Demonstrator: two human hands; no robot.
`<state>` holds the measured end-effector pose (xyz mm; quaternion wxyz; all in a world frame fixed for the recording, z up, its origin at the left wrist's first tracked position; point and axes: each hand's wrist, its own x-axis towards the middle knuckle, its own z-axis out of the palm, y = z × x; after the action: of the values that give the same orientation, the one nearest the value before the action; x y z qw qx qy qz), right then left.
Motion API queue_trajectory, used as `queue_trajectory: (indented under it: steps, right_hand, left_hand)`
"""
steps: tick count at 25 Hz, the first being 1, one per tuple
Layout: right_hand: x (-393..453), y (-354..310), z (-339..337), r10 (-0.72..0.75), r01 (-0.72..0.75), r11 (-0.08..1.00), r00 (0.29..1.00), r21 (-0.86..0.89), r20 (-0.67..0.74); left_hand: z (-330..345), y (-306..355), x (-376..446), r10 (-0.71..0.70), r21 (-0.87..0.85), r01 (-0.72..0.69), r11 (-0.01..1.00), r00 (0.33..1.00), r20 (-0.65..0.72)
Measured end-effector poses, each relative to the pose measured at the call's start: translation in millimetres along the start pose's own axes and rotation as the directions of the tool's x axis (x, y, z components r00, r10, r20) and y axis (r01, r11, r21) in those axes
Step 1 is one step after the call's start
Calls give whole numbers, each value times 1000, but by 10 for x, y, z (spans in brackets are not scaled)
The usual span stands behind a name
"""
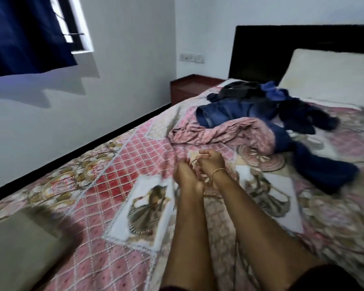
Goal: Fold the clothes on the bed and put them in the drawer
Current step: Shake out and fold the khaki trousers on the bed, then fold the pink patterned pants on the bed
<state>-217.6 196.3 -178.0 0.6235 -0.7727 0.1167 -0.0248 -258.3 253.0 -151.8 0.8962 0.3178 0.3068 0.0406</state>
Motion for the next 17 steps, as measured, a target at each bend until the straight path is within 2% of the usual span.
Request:
queue_trajectory:
  steps: [2,5,7,10,12,14,15,17]
  right_hand:
    - [257,75,-268,-63,54,972,998,-229,-31]
    - [724,242,-509,-207,148,854,976,-498,-64]
    - [1022,366,-542,-273,164,708,961,-687,-52]
    - [1335,441,-572,-270,116,449,963,-886,-11]
    - [1530,476,-642,-287,121,261,957,-958,42]
    - [1730,453,-731,-238,78,186,971,-979,32]
    - [1794,441,-756,-222,49,200,975,-979,4]
    - [1826,414,-721,-337,161,171,936,-972,95]
  left_hand:
    - [157,-157,217,-8,148,2,989,999,37]
    - [342,-302,628,115,378,-123,918,992,44]
    - [321,-456,893,156,510,-177,842,984,84]
    - [210,-588,1053,103,565,-125,815,992,71]
    - [231,-567,1026,105,545,-134,828,991,84]
    - [262,-519,986,125,524,-157,837,987,96]
    - [259,-512,980,125,526,-162,835,987,105]
    - [269,-480,917,77,516,-148,844,985,156]
